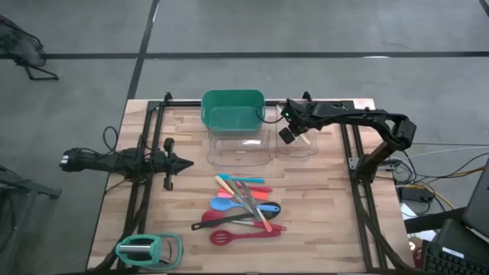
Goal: Pick & Place Kitchen Items
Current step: Put the yellow knife into the right transparent bin, then put the orange knife into the right transparent bin
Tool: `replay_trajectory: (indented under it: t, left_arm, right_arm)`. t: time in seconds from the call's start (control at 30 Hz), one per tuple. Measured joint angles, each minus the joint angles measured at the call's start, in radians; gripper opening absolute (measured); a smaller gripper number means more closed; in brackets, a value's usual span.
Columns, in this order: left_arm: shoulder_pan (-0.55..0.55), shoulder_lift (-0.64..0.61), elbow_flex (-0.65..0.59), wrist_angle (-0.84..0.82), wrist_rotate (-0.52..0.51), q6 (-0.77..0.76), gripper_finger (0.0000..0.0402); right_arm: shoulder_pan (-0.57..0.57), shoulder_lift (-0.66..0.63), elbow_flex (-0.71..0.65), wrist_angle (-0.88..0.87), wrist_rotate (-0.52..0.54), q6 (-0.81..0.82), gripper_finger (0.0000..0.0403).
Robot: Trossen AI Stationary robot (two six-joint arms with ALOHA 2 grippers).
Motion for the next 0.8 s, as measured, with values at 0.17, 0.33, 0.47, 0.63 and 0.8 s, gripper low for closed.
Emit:
replay_trajectory:
  t: [0.17, 0.33, 0.47, 0.63, 0.8]
  left_arm:
    - [0.000, 0.000, 0.000, 0.000, 0.000, 0.000, 0.0010]
    - [0.000, 0.000, 0.000, 0.000, 0.000, 0.000, 0.0010]
    - [0.000, 0.000, 0.000, 0.000, 0.000, 0.000, 0.0010]
    - [0.000, 0.000, 0.000, 0.000, 0.000, 0.000, 0.0010]
    - [0.000, 0.000, 0.000, 0.000, 0.000, 0.000, 0.0010]
  right_arm:
    - [0.000, 0.000, -0.026, 0.024, 0.000, 0.001, 0.0074]
    - [0.000, 0.000, -0.031, 0.026, 0.000, -0.016, 0.0056]
    - [0.014, 0.000, -0.003, 0.021, 0.000, -0.027, 0.0045]
    - [0.072, 0.000, 0.077, 0.000, 0.000, -0.027, 0.0046]
    - [0.173, -0.001, 0.140, -0.012, -0.051, -0.030, 0.0073]
